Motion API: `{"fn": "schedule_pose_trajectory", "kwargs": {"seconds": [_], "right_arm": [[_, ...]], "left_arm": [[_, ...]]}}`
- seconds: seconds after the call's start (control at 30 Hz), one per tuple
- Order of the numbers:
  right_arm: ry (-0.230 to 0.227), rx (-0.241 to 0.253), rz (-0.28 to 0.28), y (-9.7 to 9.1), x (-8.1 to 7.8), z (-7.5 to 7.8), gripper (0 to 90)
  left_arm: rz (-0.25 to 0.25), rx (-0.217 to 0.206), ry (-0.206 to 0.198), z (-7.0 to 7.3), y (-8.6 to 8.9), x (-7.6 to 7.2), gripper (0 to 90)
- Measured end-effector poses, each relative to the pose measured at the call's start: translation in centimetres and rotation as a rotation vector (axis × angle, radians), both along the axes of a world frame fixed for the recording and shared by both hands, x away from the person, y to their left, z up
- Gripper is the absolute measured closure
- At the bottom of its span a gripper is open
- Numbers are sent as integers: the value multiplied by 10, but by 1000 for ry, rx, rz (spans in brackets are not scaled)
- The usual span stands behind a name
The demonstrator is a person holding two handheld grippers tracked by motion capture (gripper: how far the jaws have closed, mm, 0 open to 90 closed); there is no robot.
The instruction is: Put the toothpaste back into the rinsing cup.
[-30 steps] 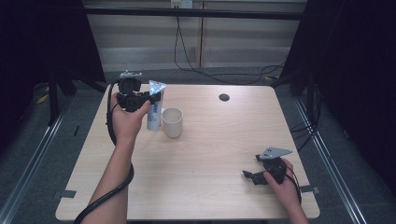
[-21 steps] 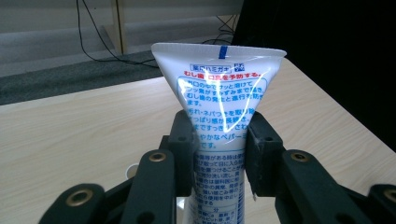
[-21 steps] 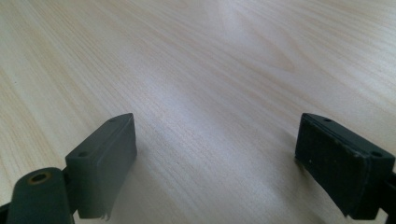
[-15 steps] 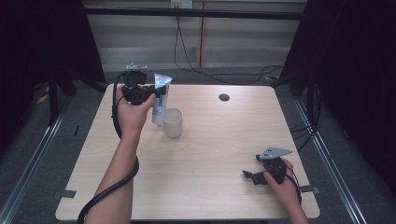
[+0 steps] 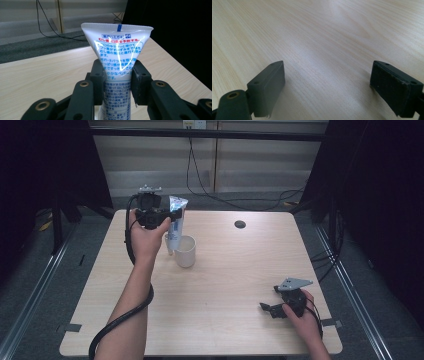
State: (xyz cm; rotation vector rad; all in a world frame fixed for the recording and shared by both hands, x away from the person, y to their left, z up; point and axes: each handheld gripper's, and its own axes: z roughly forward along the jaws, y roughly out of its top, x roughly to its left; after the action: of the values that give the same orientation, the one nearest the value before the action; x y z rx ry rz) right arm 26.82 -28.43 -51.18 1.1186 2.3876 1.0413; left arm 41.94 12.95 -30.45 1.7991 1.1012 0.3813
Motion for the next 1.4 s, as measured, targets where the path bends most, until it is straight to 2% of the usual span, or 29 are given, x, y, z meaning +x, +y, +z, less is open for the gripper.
{"fn": "schedule_pose_trajectory", "kwargs": {"seconds": [0.6,1.0,1.4], "right_arm": [[0,0,0,0,0,0,123],[2,-4,2,0,0,0,123],[1,-2,4,0,0,0,124]], "left_arm": [[-11,9,-2,-8,-11,12,679],[-14,18,-22,-14,-17,18,676],[-7,28,-19,-21,-17,25,674]]}}
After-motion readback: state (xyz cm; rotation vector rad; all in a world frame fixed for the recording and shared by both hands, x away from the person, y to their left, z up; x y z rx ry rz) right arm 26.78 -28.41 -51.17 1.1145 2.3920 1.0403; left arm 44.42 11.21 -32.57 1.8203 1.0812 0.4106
